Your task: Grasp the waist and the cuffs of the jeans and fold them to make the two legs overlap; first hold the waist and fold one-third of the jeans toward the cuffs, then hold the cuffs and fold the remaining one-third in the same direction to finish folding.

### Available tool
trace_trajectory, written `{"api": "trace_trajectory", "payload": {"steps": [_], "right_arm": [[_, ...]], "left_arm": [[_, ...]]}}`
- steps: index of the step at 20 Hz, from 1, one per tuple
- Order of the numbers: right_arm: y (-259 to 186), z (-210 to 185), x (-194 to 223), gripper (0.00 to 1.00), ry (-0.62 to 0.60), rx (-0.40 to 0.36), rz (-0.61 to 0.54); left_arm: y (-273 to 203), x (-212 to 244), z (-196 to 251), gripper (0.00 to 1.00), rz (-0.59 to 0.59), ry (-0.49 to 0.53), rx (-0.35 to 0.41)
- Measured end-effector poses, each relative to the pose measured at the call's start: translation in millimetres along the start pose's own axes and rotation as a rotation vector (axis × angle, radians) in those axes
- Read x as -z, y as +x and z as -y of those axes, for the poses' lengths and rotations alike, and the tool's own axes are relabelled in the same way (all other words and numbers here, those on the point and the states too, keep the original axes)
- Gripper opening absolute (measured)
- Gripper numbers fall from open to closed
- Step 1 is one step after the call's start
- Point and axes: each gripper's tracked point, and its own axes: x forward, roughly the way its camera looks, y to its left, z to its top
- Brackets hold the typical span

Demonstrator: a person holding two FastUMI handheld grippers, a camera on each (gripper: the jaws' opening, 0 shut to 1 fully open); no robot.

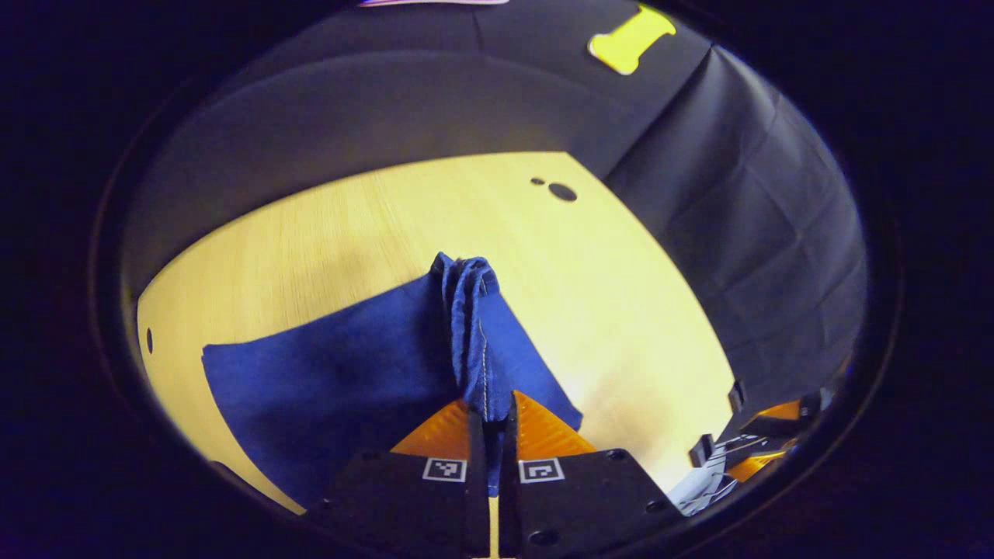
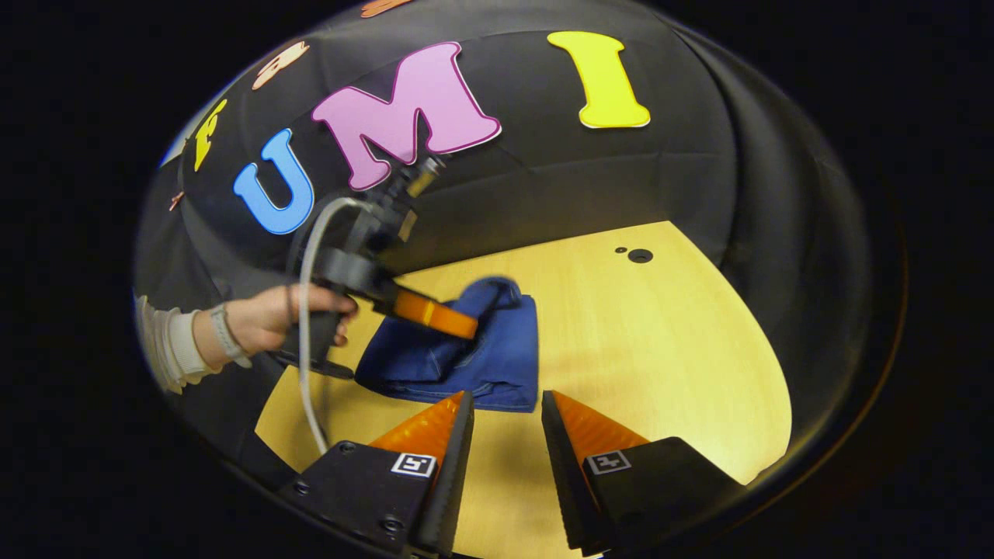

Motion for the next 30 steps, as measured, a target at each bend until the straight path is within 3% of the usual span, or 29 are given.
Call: {"api": "trace_trajectory", "payload": {"steps": [3, 4, 5, 6, 8, 10, 11, 12, 13, 14, 16, 17, 18, 20, 21, 23, 30], "right_arm": [[3, 20, 5, 0.55, -0.012, -0.005, -0.031], [6, 25, 4, 0.55, -0.014, -0.009, -0.036], [10, 29, 2, 0.55, -0.023, -0.003, -0.034], [11, 37, -1, 0.55, -0.06, 0.02, -0.029], [8, 42, -13, 0.55, -0.123, 0.052, 0.006], [-1, 37, -31, 0.57, -0.146, 0.055, 0.057], [-7, 33, -43, 0.66, -0.167, 0.056, 0.09], [-16, 30, -55, 0.67, -0.19, 0.066, 0.125], [-25, 25, -68, 0.55, -0.204, 0.072, 0.166], [-34, 15, -79, 0.69, -0.204, 0.07, 0.206], [-55, -6, -97, 0.77, -0.202, 0.058, 0.273], [-68, -18, -102, 0.93, -0.213, 0.055, 0.299], [-81, -30, -108, 0.86, -0.234, 0.062, 0.324], [-112, -58, -115, 0.87, -0.298, 0.066, 0.377], [-128, -72, -116, 0.93, -0.335, 0.079, 0.402], [-160, -105, -114, 0.96, -0.384, 0.067, 0.453], [-247, -183, -110, 0.96, -0.441, 0.029, 0.614]], "left_arm": [[14, 2, 10, 0.21, 0.012, -0.012, -0.044], [17, 0, 16, 0.52, 0.034, -0.019, -0.039], [14, -3, 24, 0.55, 0.071, -0.04, -0.026], [7, -7, 30, 0.85, 0.105, -0.055, -0.019], [-15, -15, 34, 1.0, 0.223, -0.072, -0.014], [-65, -27, 24, 0.97, 0.389, -0.064, -0.071], [-93, -30, 20, 0.93, 0.48, -0.046, -0.098], [-123, -32, 16, 0.97, 0.56, -0.022, -0.132], [-150, -29, 13, 0.97, 0.625, -0.001, -0.178], [-178, -24, 12, 0.97, 0.683, 0.009, -0.227], [-231, -12, 17, 0.97, 0.799, 0.0, -0.269], [-254, -3, 25, 0.97, 0.864, -0.009, -0.266], [-278, 7, 33, 0.97, 0.917, -0.018, -0.26], [-327, 35, 49, 0.96, 0.988, -0.019, -0.253], [-344, 48, 55, 0.96, 1.016, -0.011, -0.264], [-368, 81, 65, 0.96, 1.055, 0.0, -0.318], [-449, 152, 90, 0.96, 1.186, -0.021, -0.393]]}}
